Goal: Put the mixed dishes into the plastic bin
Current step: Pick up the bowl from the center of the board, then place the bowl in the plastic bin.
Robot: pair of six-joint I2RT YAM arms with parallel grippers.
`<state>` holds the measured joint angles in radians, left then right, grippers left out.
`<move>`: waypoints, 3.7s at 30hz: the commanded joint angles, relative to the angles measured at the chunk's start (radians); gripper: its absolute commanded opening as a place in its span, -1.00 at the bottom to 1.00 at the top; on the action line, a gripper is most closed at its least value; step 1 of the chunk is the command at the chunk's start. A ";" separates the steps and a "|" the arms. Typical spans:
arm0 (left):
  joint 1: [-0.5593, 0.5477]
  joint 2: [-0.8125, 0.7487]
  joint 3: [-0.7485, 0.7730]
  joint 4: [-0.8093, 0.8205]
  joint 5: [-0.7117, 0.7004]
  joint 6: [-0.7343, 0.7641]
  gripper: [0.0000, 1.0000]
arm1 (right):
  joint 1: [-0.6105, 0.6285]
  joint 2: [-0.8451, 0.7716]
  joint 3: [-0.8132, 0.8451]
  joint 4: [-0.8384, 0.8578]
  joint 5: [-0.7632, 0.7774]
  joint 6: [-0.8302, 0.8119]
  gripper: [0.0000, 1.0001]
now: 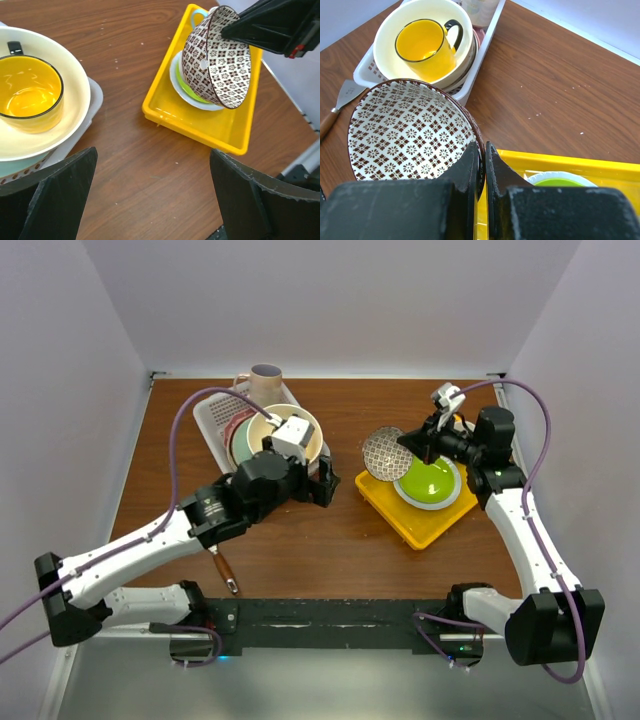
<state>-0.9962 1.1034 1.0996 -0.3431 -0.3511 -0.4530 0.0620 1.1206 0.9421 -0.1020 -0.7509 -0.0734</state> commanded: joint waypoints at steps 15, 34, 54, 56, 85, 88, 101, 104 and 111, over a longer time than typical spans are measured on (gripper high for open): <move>-0.206 0.231 0.243 -0.060 -0.428 -0.004 1.00 | -0.008 -0.030 0.006 0.085 0.001 0.027 -1.00; -0.223 0.349 0.329 -0.054 -0.486 0.013 1.00 | -0.010 -0.025 0.004 0.088 0.002 0.029 -1.00; -0.223 0.470 0.394 0.038 -0.526 0.091 1.00 | -0.010 -0.022 0.003 0.088 -0.001 0.034 -1.00; -0.222 0.484 0.407 0.049 -0.535 0.093 1.00 | -0.010 -0.022 0.003 0.090 -0.001 0.034 -1.00; -0.067 0.567 0.421 0.058 -0.480 0.000 -0.49 | -0.014 -0.042 -0.009 0.124 -0.160 0.047 -1.00; -0.059 0.570 0.413 0.065 -0.471 0.007 -0.54 | -0.014 -0.042 -0.012 0.133 -0.183 0.055 -1.00; -0.032 0.495 0.313 0.171 -0.431 0.079 -1.00 | -0.014 -0.045 -0.026 0.177 -0.295 0.066 -0.53; -0.018 0.443 0.267 0.220 -0.401 0.091 -1.00 | -0.014 -0.045 -0.026 0.182 -0.330 0.067 -0.24; 0.033 0.342 0.178 0.302 -0.293 0.070 -1.00 | -0.014 -0.050 -0.026 0.188 -0.372 0.095 0.25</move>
<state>-0.9848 1.5631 1.2900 -0.2028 -0.7033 -0.3737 0.0467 1.0924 0.9096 0.0395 -1.0531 0.0093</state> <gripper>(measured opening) 0.075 0.595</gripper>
